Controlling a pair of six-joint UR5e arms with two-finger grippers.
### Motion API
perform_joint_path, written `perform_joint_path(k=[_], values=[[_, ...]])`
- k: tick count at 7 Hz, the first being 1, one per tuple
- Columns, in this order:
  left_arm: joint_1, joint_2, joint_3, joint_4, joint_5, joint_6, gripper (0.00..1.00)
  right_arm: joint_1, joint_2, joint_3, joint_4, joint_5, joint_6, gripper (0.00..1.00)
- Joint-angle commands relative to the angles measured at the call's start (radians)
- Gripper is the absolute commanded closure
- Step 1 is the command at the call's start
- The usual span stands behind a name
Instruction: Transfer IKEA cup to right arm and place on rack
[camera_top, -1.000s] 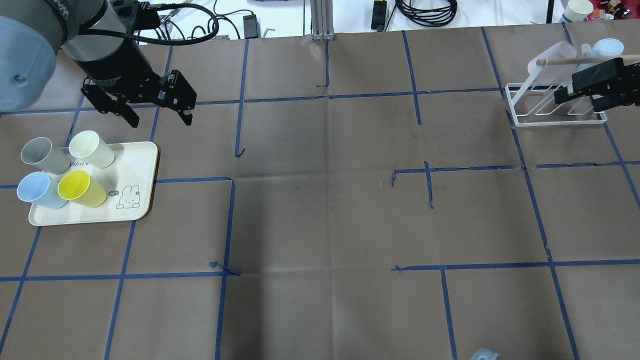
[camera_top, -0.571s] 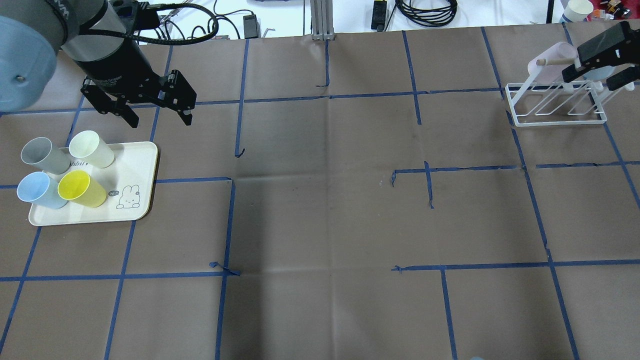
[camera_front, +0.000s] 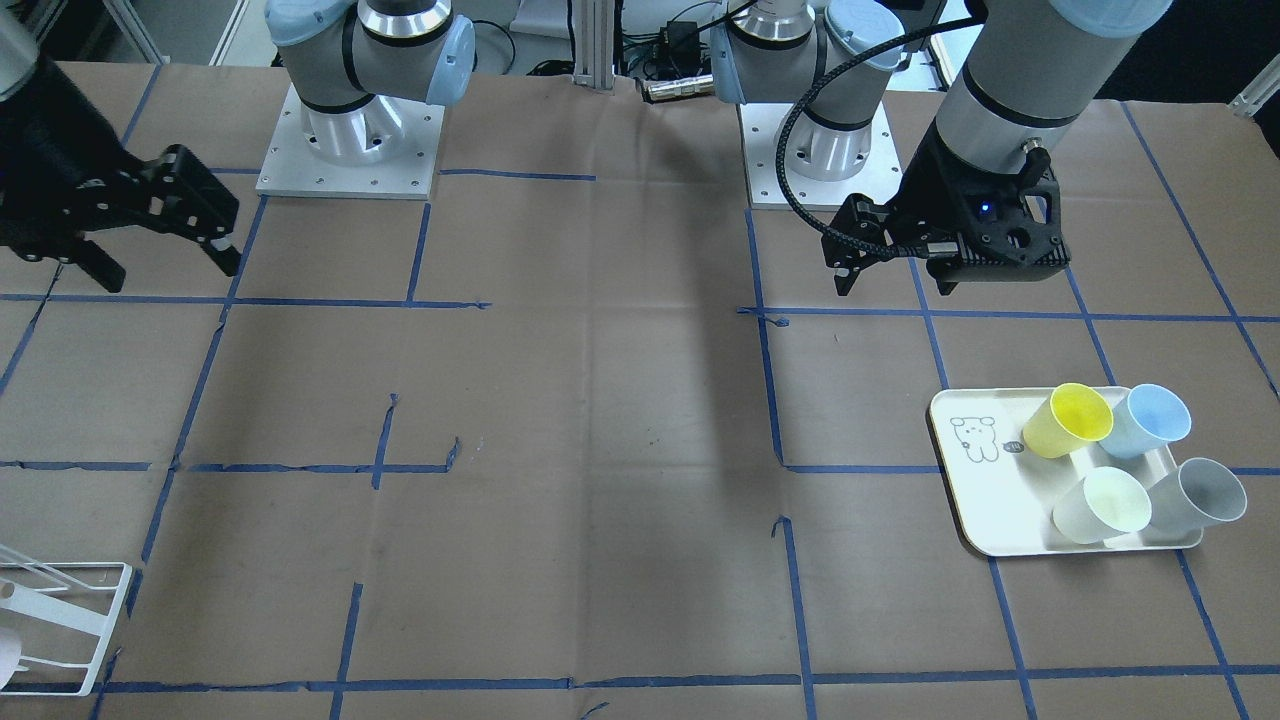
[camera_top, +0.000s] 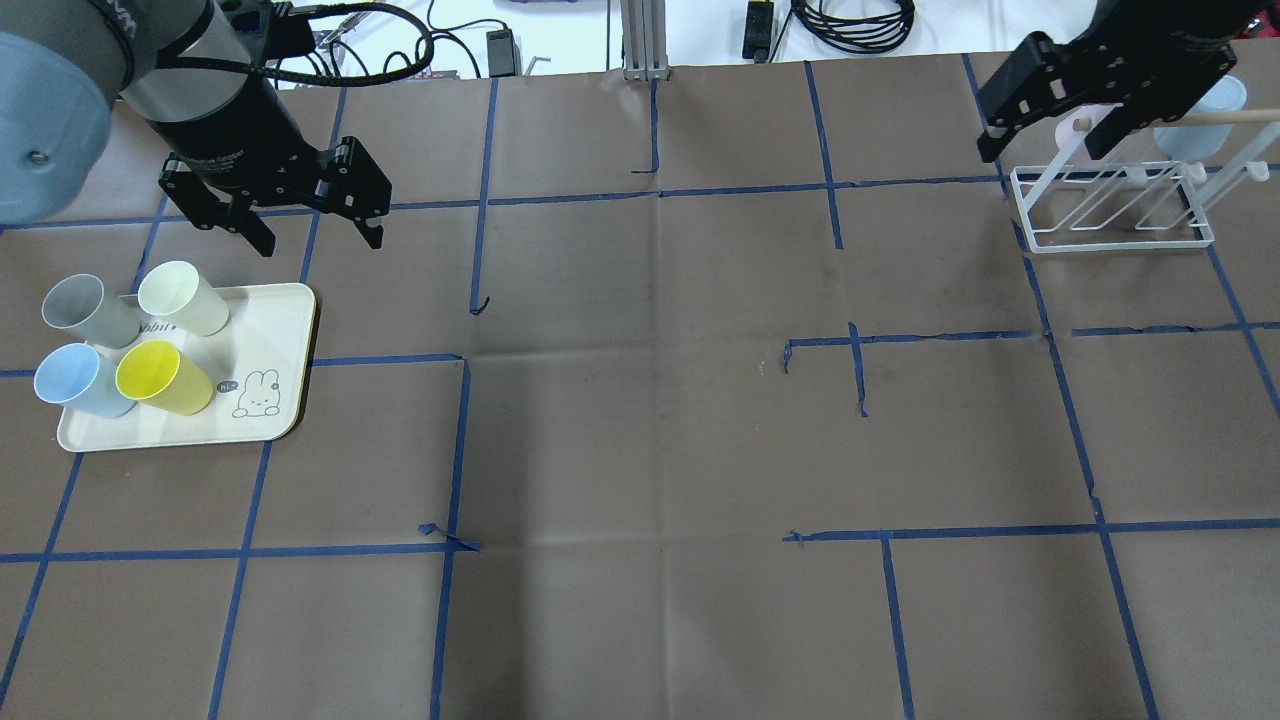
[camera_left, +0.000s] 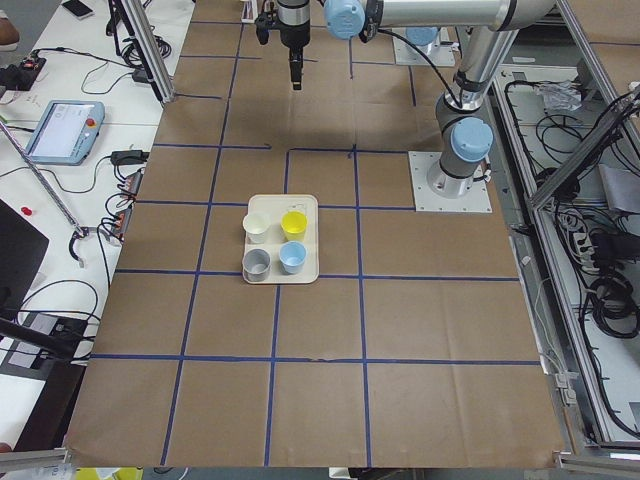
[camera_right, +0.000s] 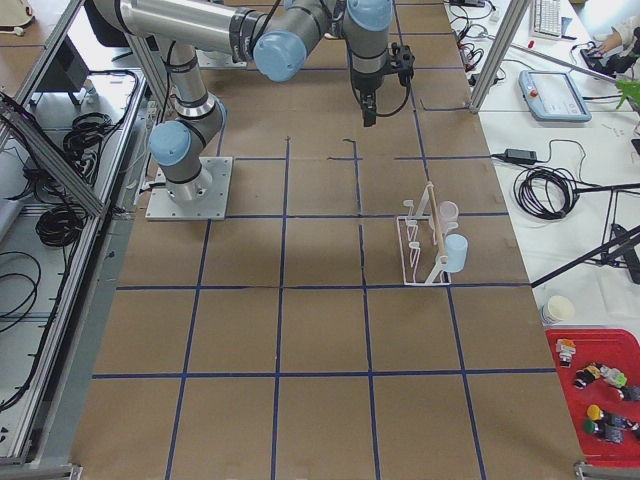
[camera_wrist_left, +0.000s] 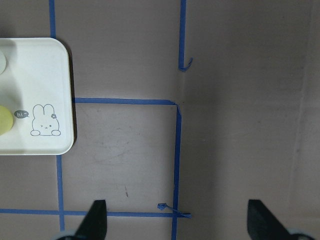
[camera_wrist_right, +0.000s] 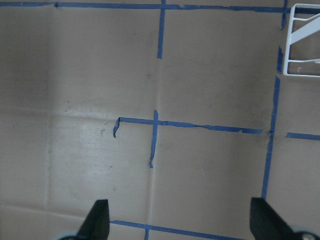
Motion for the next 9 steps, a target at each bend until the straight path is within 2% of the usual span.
perform_joint_path(k=[1, 4, 5, 7, 8, 9], values=[[0.000, -0.001, 0.000, 0.000, -0.001, -0.001, 0.01, 0.144, -0.003, 0.000, 0.009, -0.012, 0.043, 0.00], [0.000, 0.000, -0.002, 0.000, -0.001, -0.001, 0.01, 0.263, -0.014, 0.036, 0.055, -0.018, 0.044, 0.00], [0.000, 0.000, -0.002, 0.000, -0.002, -0.001, 0.01, 0.266, -0.016, 0.044, 0.053, -0.017, 0.046, 0.00], [0.000, 0.000, -0.002, 0.000, -0.004, -0.001, 0.01, 0.257, -0.034, 0.050, 0.054, -0.019, 0.227, 0.00], [0.000, 0.002, -0.002, 0.000, -0.002, 0.001, 0.01, 0.246, -0.058, 0.065, 0.056, -0.076, 0.338, 0.00], [0.000, 0.002, -0.002, 0.000, -0.002, -0.001, 0.01, 0.242, -0.080, 0.104, 0.046, -0.103, 0.354, 0.00]])
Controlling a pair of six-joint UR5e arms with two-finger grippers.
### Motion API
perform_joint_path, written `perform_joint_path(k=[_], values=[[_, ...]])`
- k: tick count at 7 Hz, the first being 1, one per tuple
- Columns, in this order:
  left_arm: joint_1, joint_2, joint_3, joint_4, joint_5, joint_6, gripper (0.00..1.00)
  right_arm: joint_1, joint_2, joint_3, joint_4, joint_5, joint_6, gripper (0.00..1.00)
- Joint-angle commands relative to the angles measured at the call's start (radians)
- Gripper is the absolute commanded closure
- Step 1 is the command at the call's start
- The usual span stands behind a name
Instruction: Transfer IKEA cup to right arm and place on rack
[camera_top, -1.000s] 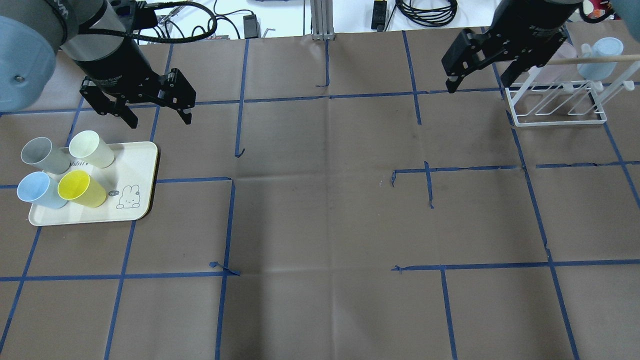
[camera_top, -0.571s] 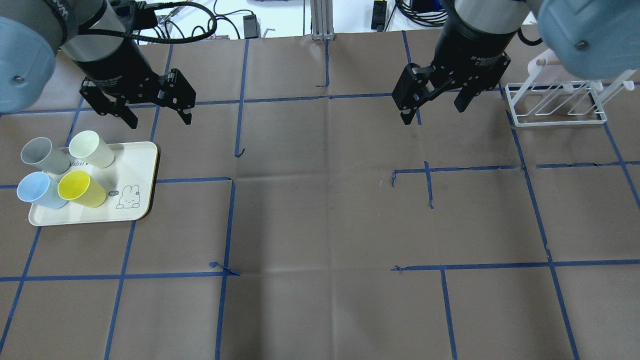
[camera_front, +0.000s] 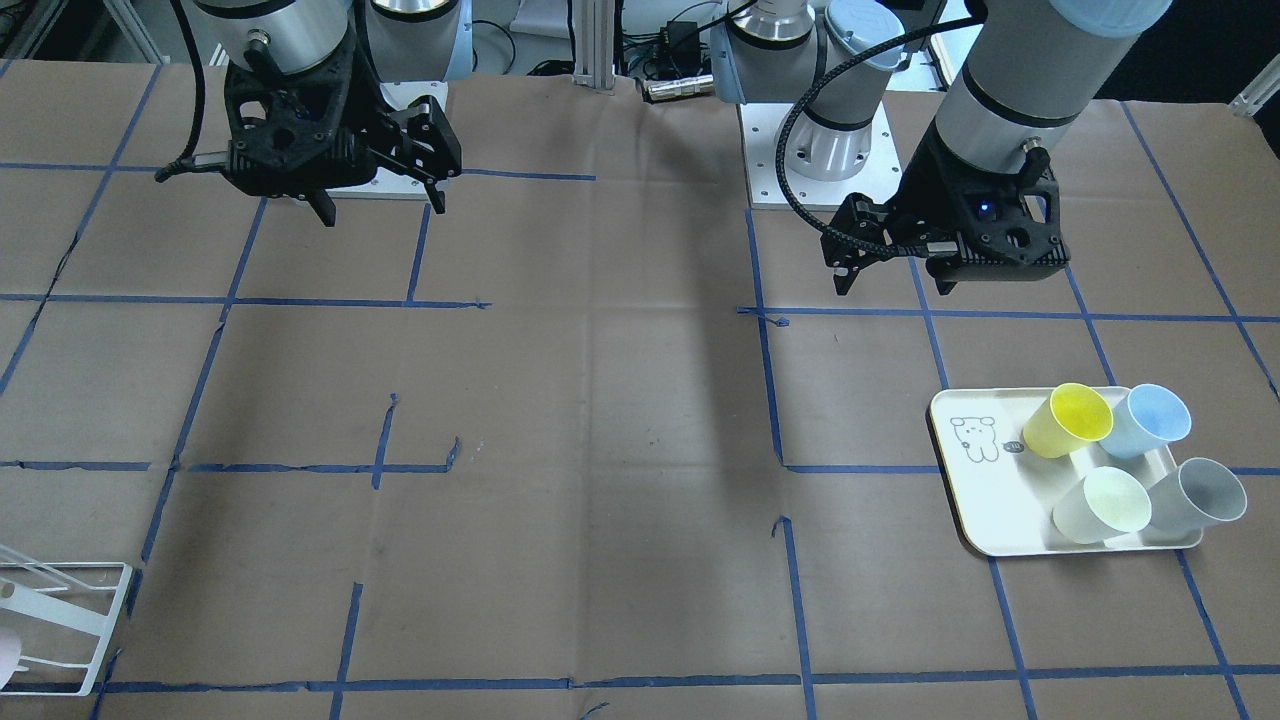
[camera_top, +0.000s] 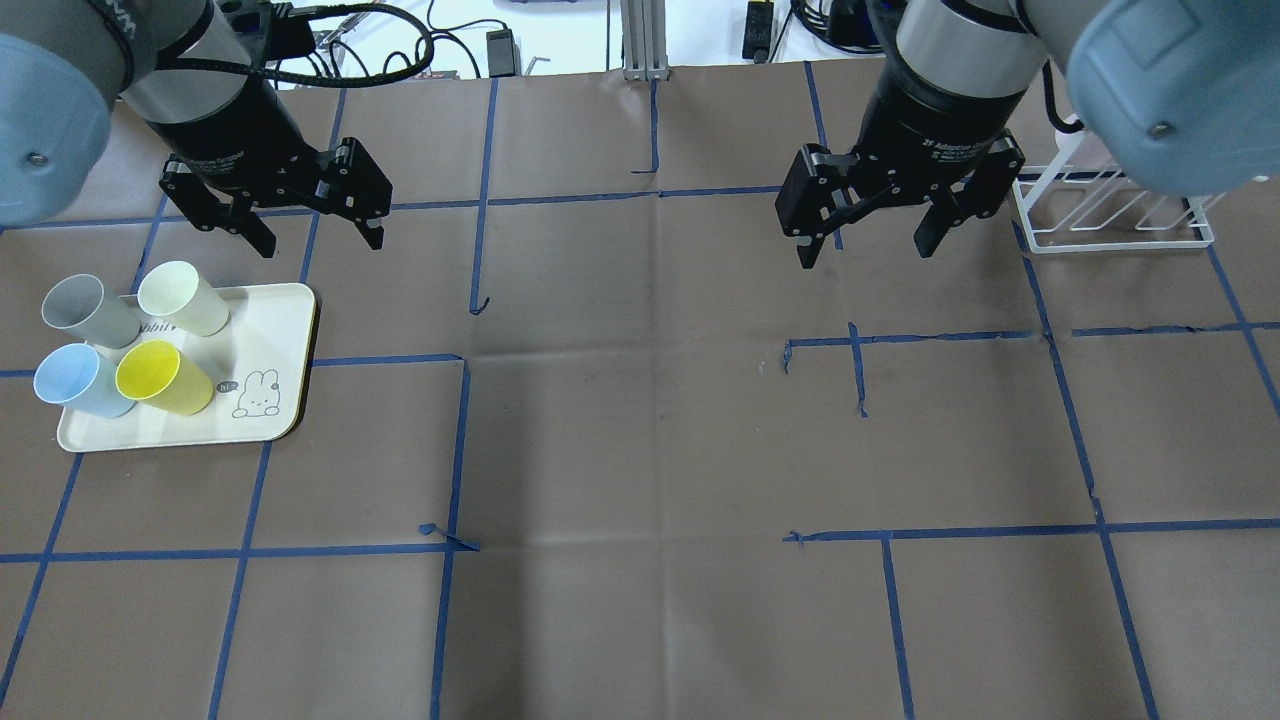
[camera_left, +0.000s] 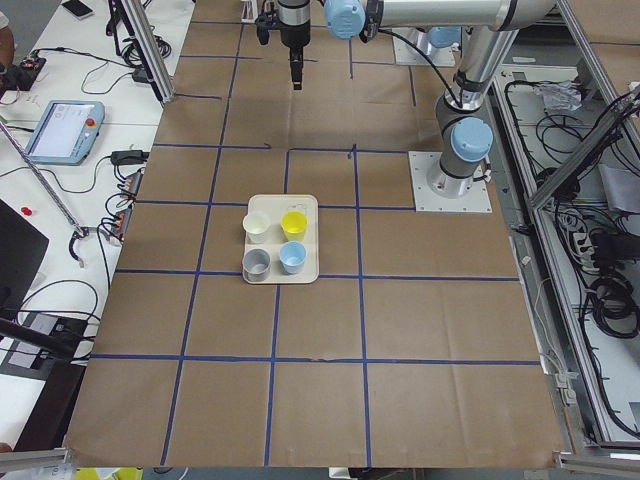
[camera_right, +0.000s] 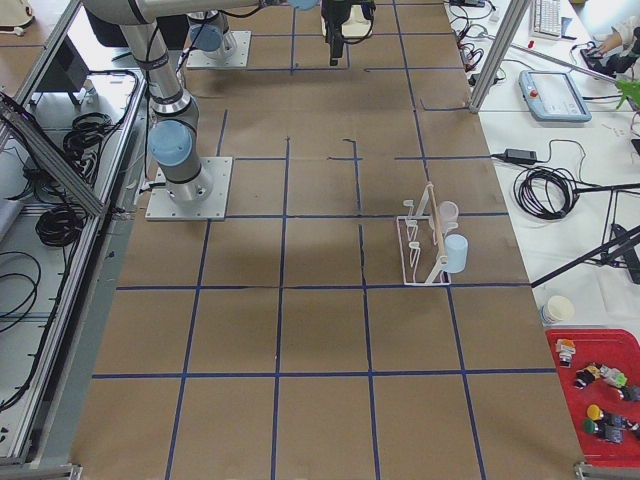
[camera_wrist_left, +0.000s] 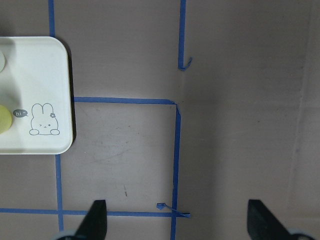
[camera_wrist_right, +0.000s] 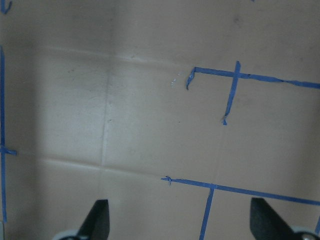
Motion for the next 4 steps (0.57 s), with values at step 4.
perform_joint_path(k=[4], values=[[0.000, 0.000, -0.002, 0.000, 0.000, 0.001, 0.01, -0.050, -0.083, 0.116, -0.011, -0.037, 0.040, 0.00]])
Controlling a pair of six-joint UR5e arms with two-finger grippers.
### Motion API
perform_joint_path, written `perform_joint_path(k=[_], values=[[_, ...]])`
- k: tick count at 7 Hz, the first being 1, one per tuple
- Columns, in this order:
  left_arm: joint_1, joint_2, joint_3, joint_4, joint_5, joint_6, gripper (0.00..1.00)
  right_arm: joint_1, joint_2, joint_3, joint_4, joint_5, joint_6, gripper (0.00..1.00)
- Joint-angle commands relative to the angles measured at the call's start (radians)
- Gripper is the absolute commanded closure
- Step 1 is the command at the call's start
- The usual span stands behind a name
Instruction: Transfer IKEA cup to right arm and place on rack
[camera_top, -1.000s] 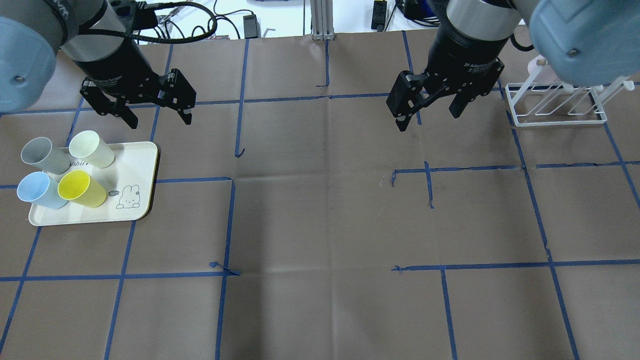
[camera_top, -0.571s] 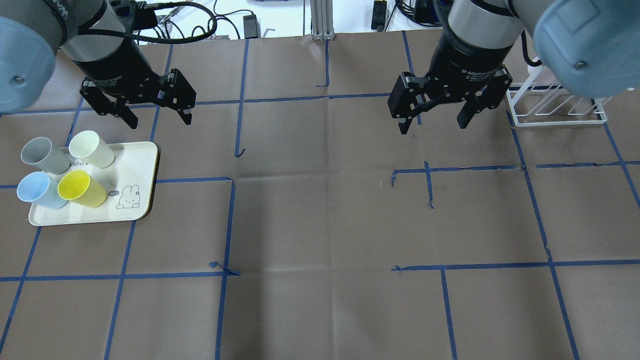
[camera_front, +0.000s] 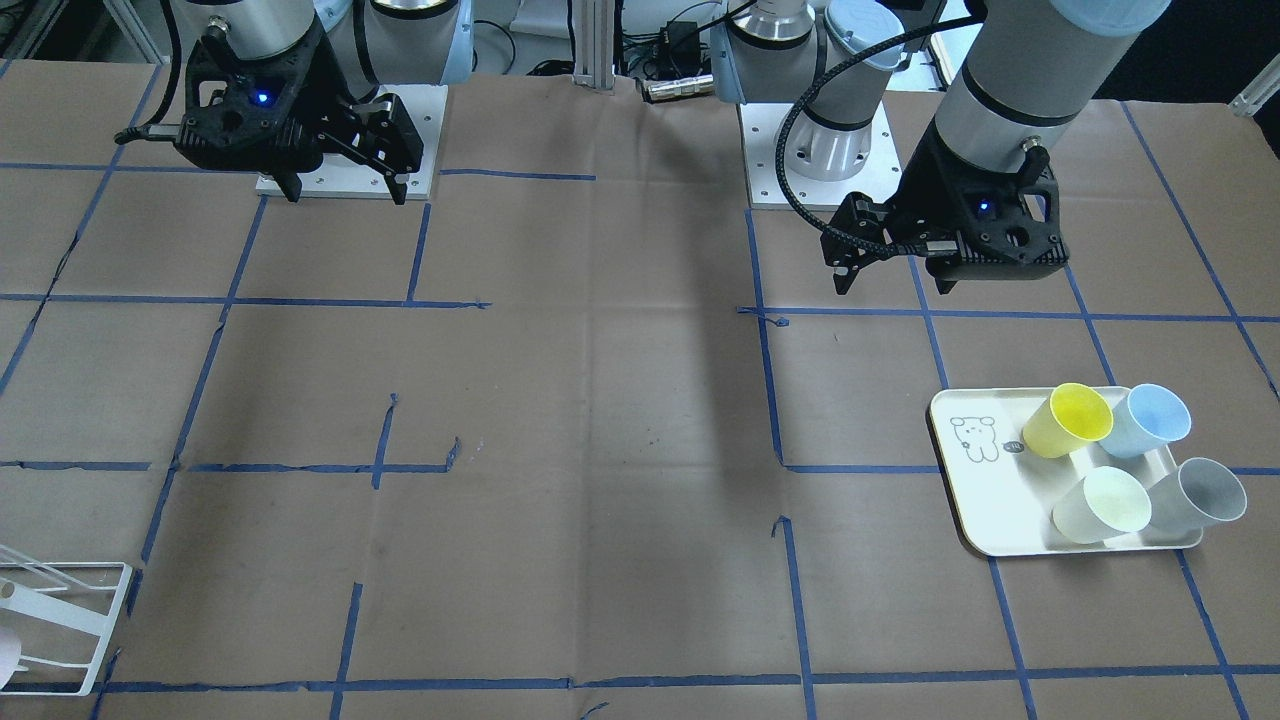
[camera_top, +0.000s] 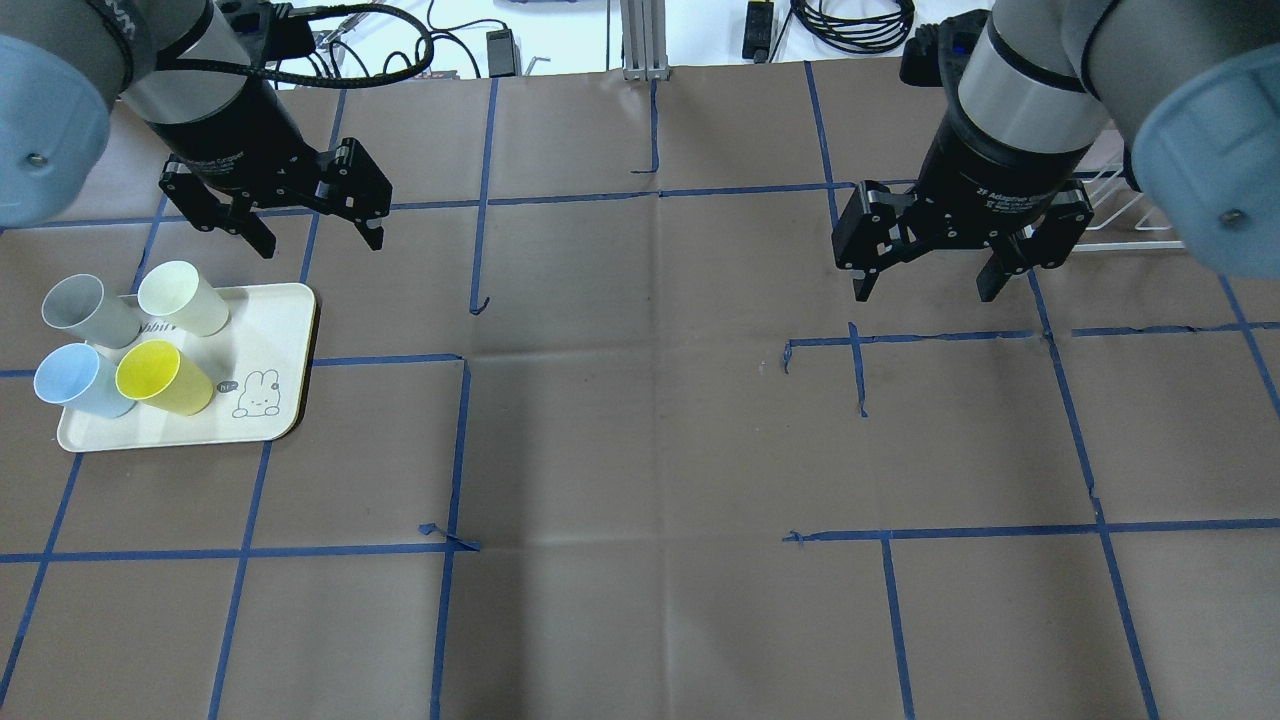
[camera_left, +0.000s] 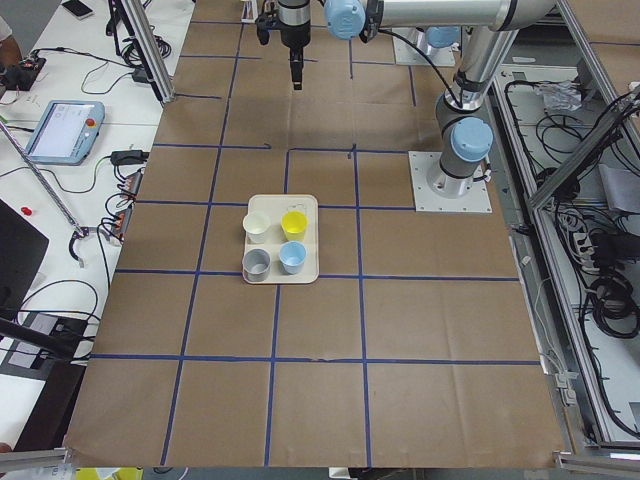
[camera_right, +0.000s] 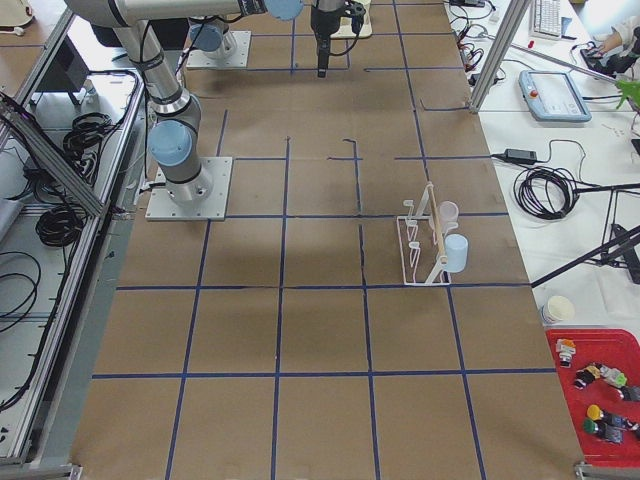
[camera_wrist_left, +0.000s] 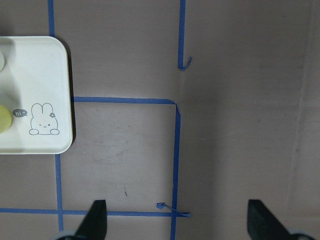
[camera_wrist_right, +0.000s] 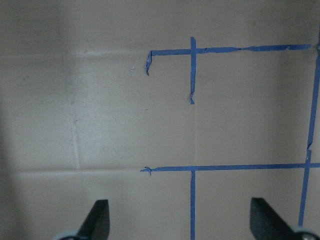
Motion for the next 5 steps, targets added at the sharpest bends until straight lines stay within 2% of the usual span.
perform_joint_path(k=[1, 5], values=[[0.000, -0.001, 0.001, 0.000, 0.000, -0.001, 0.01, -0.001, -0.007, 0.012, 0.001, -0.002, -0.002, 0.00], [0.000, 0.001, 0.000, 0.000, 0.000, 0.000, 0.01, -0.001, -0.003, 0.000, -0.008, -0.002, -0.004, 0.00]])
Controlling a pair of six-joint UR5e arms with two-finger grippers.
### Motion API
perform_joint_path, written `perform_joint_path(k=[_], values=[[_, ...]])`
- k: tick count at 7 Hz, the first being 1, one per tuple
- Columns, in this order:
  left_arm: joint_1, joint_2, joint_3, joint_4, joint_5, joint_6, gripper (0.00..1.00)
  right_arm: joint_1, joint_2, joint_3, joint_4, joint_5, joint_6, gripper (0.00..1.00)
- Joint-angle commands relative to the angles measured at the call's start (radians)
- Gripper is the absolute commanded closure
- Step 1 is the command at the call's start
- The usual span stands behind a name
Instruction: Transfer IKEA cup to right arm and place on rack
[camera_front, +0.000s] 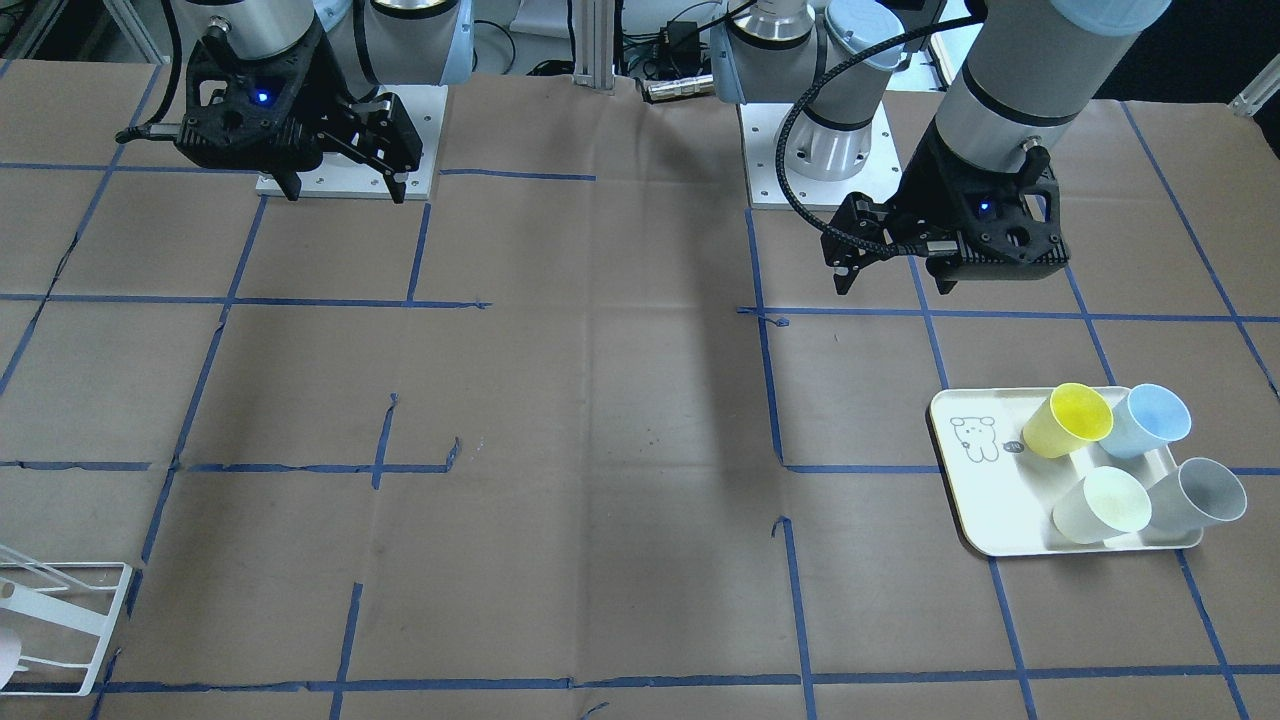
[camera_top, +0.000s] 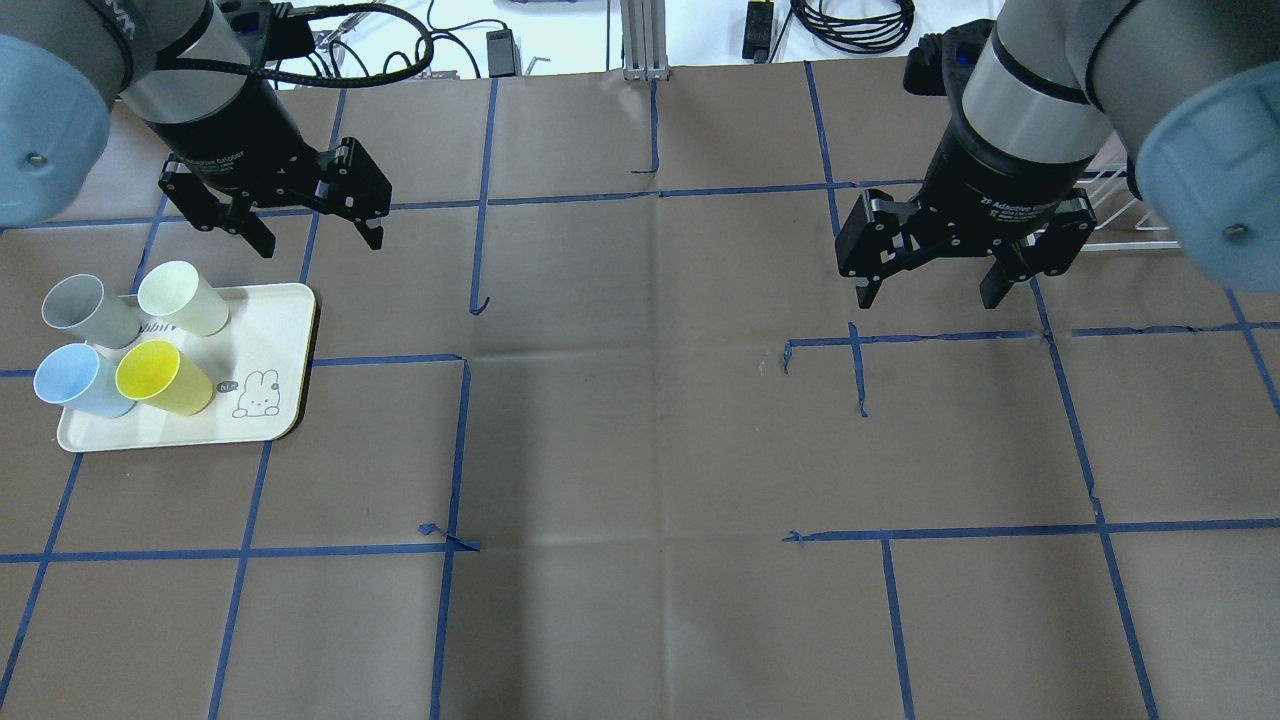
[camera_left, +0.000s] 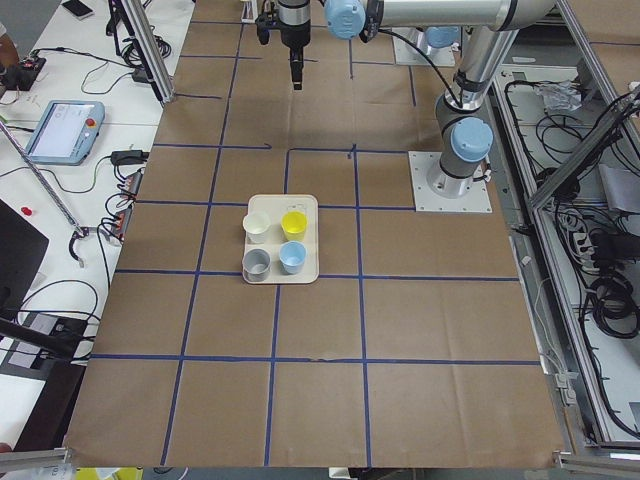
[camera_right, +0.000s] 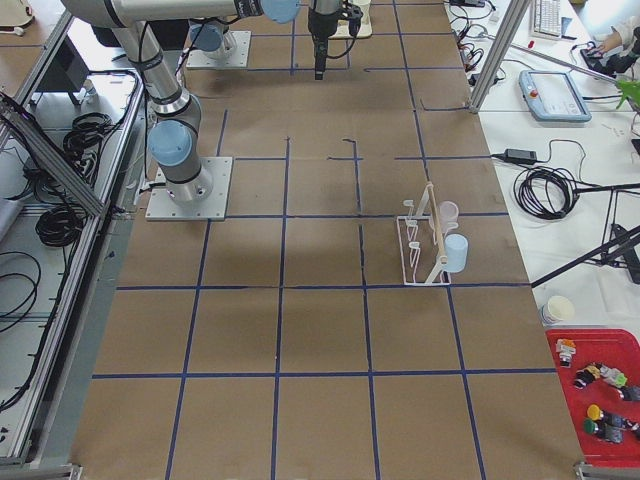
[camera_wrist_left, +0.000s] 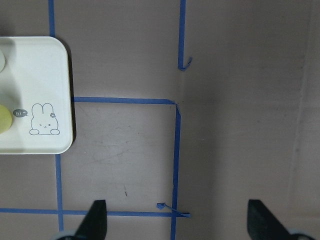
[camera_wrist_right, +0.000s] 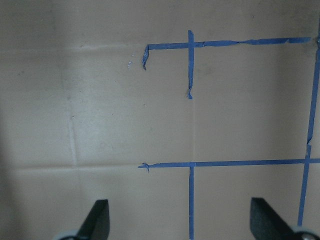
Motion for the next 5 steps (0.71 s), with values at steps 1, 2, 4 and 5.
perform_joint_path(k=[1, 2, 4, 5], values=[[0.000, -0.001, 0.001, 0.000, 0.000, 0.000, 0.01, -0.002, 0.002, -0.005, -0.006, 0.000, 0.000, 0.00], [0.000, 0.001, 0.001, 0.000, 0.000, -0.001, 0.01, -0.002, 0.005, -0.007, -0.010, 0.000, 0.000, 0.00], [0.000, 0.001, 0.001, 0.000, 0.000, -0.001, 0.01, -0.002, 0.005, -0.007, -0.015, -0.003, 0.000, 0.00], [0.000, 0.001, 0.001, 0.000, 0.000, -0.001, 0.01, -0.002, 0.004, -0.001, -0.015, -0.002, 0.000, 0.00]])
